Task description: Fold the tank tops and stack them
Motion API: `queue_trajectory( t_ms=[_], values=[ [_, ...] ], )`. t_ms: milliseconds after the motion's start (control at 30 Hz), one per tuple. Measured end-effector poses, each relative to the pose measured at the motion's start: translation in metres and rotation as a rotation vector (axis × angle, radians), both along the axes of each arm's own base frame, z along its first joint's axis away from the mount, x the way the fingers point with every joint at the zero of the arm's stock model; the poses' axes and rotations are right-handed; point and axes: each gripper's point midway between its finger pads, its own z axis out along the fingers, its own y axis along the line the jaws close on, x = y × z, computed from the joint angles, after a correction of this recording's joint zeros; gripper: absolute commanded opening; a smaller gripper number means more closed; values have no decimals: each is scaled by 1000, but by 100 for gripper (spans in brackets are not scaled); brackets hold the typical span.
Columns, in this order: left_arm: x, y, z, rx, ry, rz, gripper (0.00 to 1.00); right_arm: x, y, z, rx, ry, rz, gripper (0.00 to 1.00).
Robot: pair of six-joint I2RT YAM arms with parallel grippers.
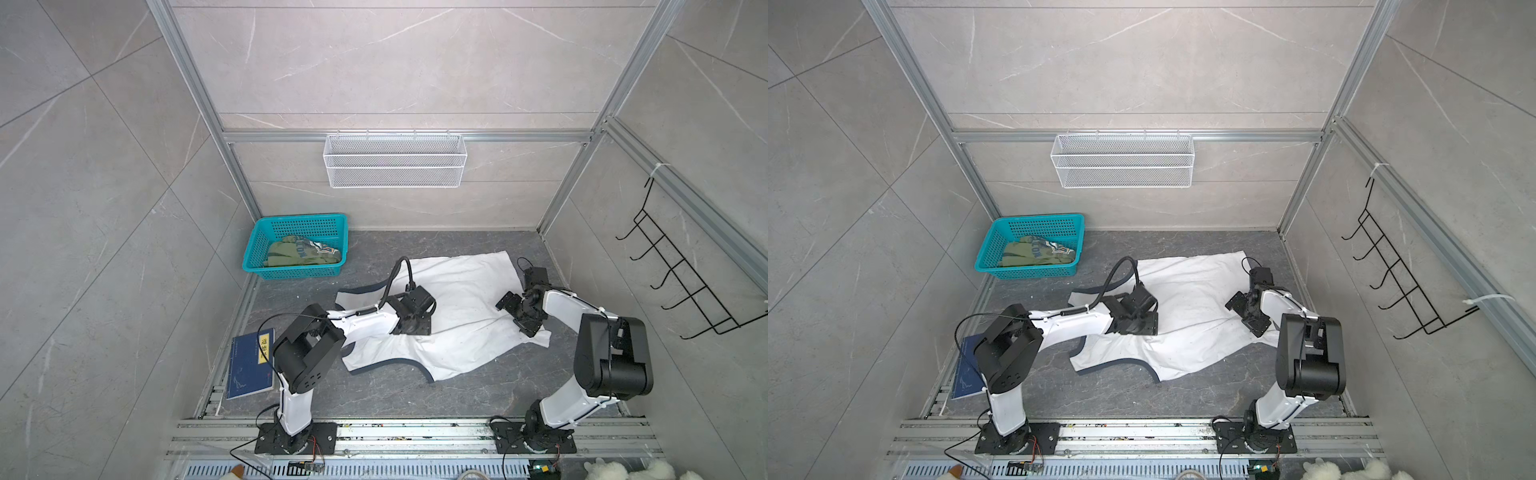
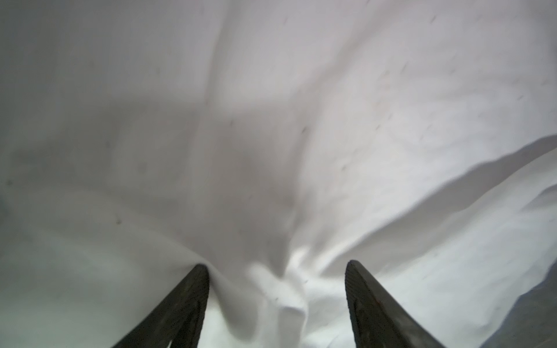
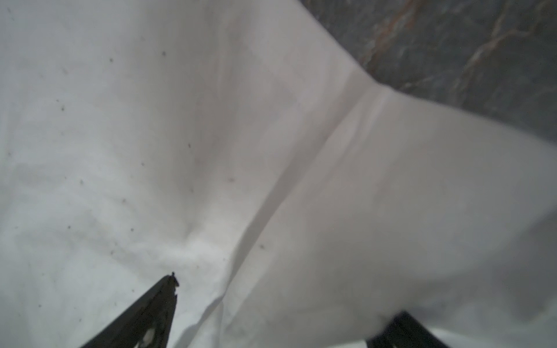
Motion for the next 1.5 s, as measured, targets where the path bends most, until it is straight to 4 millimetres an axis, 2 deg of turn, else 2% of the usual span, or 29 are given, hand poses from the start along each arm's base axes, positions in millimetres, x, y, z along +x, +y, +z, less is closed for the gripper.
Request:
queue_trajectory(
  t_ms=[133,233,333,433,500,700,967,1067,1200,1267,1367,1433,1500],
  values=[
    [59,-18,16,-59,-52,-6,73,-19,7,13,22,-43,10,95],
    [96,-23,9,-64,-65,-9,74,-29,18,11,49,-45,43,95],
    [117,-23,-8,-44,-57,-24,74,-32,34,7,77,-50,103,95],
    [128,-26,-21,-28,-48,-45,74,-27,47,3,106,-62,154,95],
    [132,-30,-28,-25,-45,-60,74,-26,51,-2,113,-51,164,95],
    [147,-30,-30,-15,-72,-59,74,-29,47,-5,101,-52,109,97],
    [172,-2,-33,1,-114,27,74,-72,40,-5,116,-77,-79,99],
    [178,7,-33,-13,-128,47,74,-76,42,-4,134,-94,-100,99],
    [178,5,-31,-39,-120,30,75,-77,41,0,114,-48,-65,99],
    [175,2,-28,-45,-108,10,75,-71,36,12,72,-45,-36,99],
    [163,-2,-26,-47,-71,-28,79,-45,30,47,21,-127,19,99],
    [148,-1,-20,-40,-43,-45,81,-25,30,72,5,-206,62,99],
    [128,1,-9,-37,-27,-54,81,-11,34,86,9,-264,102,99]
  ],
)
